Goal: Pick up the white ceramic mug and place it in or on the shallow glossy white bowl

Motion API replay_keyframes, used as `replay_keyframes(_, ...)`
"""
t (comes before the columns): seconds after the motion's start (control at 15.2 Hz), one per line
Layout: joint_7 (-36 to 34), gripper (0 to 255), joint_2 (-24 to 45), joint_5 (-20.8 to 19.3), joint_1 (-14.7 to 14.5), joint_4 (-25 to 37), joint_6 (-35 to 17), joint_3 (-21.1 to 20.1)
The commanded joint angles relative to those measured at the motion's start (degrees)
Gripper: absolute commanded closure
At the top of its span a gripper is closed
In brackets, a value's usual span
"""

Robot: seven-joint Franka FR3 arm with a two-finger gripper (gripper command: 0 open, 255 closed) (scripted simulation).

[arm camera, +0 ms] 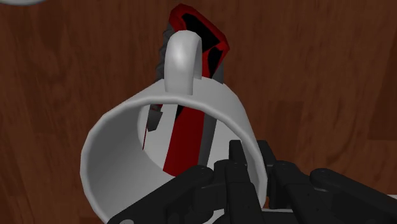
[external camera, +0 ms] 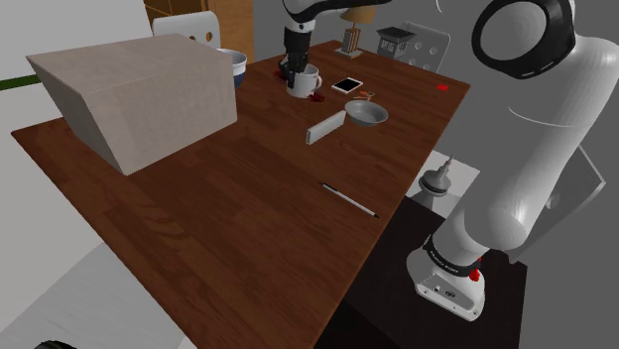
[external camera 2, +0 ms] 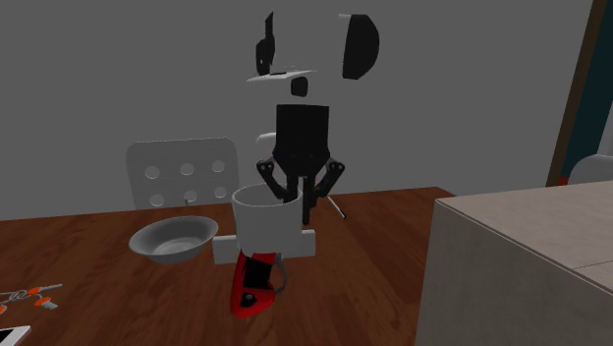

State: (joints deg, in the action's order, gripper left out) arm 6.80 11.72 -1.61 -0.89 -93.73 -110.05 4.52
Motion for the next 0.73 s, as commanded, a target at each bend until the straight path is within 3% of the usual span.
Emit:
replay_keyframes(0.0, 0.1, 255, 0.2, 0.0, 0.0, 1.8, 1.7, 0.0)
replay_keyframes(0.66, 8.6, 255, -13.1, -0.4, 4.7, -14.7, -2.0, 4.0)
